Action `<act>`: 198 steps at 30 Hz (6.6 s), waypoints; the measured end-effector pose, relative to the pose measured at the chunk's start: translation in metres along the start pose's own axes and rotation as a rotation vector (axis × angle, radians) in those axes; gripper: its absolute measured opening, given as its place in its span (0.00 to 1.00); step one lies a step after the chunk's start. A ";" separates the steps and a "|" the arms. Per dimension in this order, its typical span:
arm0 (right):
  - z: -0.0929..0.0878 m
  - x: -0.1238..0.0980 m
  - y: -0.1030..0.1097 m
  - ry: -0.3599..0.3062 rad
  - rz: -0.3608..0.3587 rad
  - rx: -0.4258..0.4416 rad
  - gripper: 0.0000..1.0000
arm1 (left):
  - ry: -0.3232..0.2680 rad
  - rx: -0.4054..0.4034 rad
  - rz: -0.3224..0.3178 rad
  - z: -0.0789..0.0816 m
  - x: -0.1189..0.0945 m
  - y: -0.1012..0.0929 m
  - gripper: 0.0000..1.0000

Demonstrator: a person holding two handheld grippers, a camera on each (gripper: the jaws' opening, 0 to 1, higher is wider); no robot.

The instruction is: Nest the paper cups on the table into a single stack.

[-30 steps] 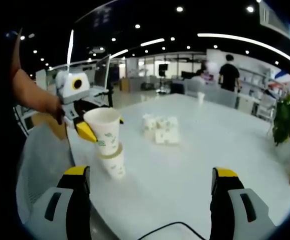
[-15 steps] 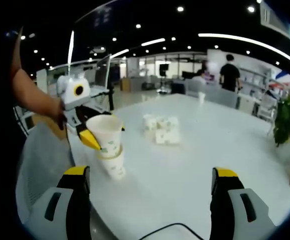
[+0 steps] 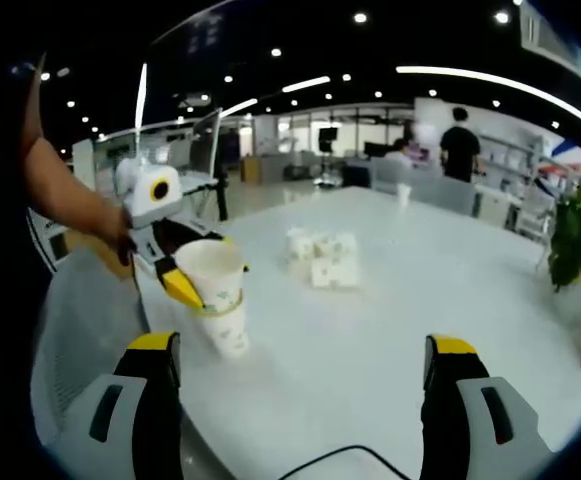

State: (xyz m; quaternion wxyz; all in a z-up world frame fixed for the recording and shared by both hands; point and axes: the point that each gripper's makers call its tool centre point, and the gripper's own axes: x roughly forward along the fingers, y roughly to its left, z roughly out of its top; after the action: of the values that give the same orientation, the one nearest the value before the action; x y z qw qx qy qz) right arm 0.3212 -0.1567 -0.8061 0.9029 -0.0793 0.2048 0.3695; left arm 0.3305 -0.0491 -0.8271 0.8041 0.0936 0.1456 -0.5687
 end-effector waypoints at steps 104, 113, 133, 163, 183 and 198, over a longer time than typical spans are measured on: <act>0.008 0.071 -0.050 -0.001 -0.010 -0.020 1.00 | 0.045 -0.174 0.439 -0.038 -0.164 0.115 0.98; 0.012 0.090 -0.059 -0.003 0.000 -0.040 1.00 | 0.045 -0.178 0.444 -0.036 -0.164 0.120 0.98; 0.040 0.151 -0.054 -0.016 0.089 -0.044 1.00 | 0.056 -0.177 0.479 -0.038 -0.179 0.120 0.98; 0.039 0.216 -0.052 0.016 0.155 -0.051 0.94 | 0.063 -0.210 0.503 -0.042 -0.186 0.117 0.98; 0.005 0.247 -0.042 0.121 0.143 -0.038 0.70 | 0.066 -0.242 0.528 -0.051 -0.194 0.114 0.98; -0.001 0.248 -0.042 0.142 0.156 -0.028 0.56 | 0.066 -0.243 0.531 -0.051 -0.198 0.113 0.98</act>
State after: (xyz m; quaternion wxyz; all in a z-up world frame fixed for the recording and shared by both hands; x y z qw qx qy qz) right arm 0.5093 -0.0295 -0.9132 0.8534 -0.1020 0.2688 0.4348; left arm 0.3692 0.1806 -0.8094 0.9249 0.0498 0.2090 -0.3136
